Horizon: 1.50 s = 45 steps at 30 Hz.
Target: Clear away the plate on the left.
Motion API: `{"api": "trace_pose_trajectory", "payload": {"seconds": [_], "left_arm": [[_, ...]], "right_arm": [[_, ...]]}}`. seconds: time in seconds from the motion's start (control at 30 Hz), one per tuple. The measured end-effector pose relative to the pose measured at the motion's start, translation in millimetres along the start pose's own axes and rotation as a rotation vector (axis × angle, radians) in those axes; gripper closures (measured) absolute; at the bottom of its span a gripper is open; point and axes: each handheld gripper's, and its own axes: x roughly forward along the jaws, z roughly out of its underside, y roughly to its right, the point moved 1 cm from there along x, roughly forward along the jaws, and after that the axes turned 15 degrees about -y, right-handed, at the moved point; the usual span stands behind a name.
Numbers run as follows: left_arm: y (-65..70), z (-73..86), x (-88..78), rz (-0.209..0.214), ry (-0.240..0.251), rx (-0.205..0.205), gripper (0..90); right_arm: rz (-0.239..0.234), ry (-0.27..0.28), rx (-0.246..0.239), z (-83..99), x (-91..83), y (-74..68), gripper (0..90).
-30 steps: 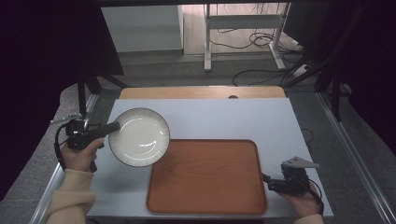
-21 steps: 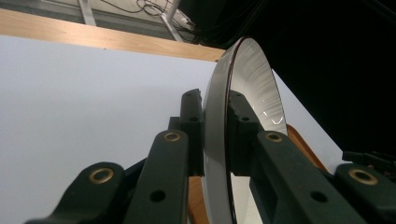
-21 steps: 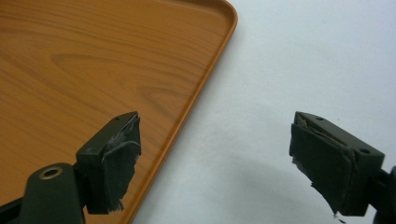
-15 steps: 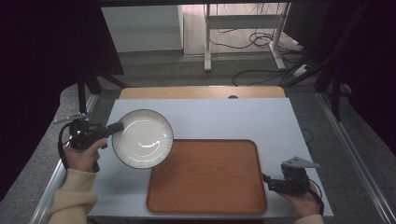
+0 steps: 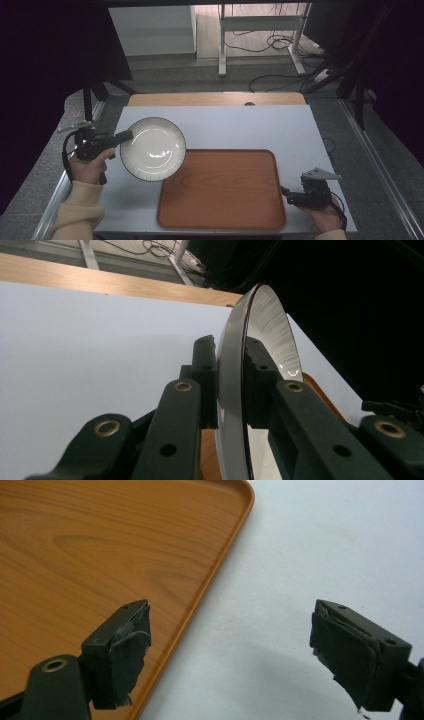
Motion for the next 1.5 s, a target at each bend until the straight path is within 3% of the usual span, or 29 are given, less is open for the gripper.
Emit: {"api": "trace_pose_trajectory", "payload": {"seconds": [0.57,1.5], "left_arm": [[5.9,-0.2,8.4,0.001,-0.031,0.021,78.7],[13.9,-0.3,13.0,0.018,-0.044,0.039,78.5]], "right_arm": [[0.000,-0.005,-0.008,0.4,1.3,-0.1,16.8],[0.008,-0.021,-0.011,0.7,2.6,-0.1,16.5]]}}
